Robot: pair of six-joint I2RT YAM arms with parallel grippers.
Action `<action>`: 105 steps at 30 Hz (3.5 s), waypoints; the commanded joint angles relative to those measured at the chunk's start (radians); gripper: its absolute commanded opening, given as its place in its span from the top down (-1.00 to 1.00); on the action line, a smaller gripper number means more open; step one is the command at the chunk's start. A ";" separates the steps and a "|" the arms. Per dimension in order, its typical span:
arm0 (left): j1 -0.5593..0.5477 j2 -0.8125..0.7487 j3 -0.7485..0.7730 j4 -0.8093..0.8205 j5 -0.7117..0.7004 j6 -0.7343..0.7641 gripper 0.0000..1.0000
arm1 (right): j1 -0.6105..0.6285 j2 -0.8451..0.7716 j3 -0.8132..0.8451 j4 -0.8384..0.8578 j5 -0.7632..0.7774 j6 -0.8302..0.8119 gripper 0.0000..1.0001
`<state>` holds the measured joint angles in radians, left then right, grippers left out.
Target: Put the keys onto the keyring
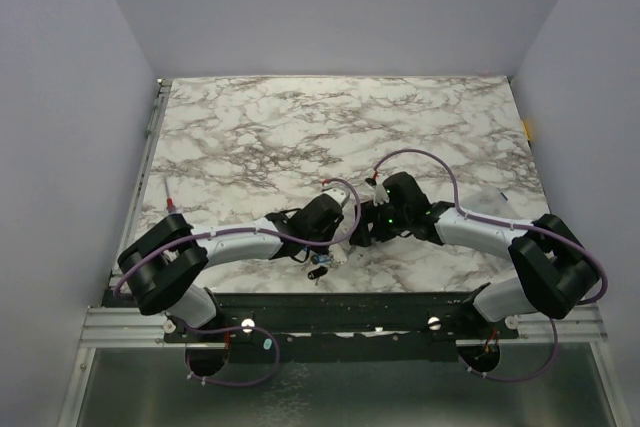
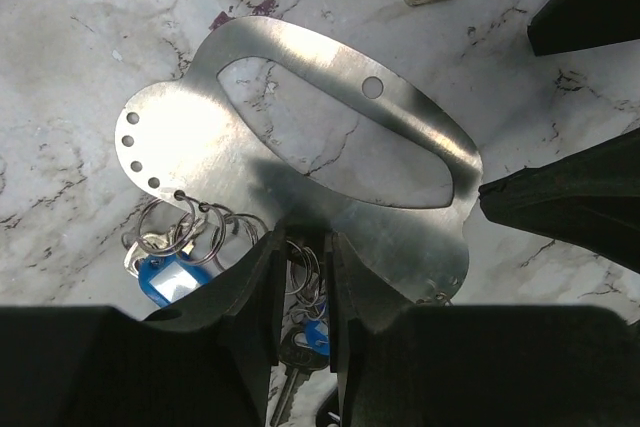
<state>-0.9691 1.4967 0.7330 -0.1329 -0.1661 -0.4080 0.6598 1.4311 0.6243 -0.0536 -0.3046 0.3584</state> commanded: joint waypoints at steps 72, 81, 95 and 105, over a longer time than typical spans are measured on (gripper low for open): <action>0.276 -0.260 0.329 -0.397 -0.012 -0.971 1.00 | 0.299 -0.010 -0.228 1.355 -0.003 -0.465 -0.19; 0.309 -0.319 0.248 -0.341 0.080 -1.041 1.00 | 0.324 0.132 -0.199 1.592 0.096 -0.571 0.00; 0.328 -0.348 0.220 -0.326 0.116 -1.015 1.00 | 0.325 0.098 -0.282 1.664 0.187 -0.673 0.14; 0.331 -0.345 0.205 -0.318 0.111 -0.972 1.00 | 0.311 -0.104 -0.213 1.211 0.084 -0.572 0.18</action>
<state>-0.6430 1.1637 0.9470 -0.4934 -0.0822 -1.4097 0.9737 1.3476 0.3836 1.3018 -0.1761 -0.2352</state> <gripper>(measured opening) 0.018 0.423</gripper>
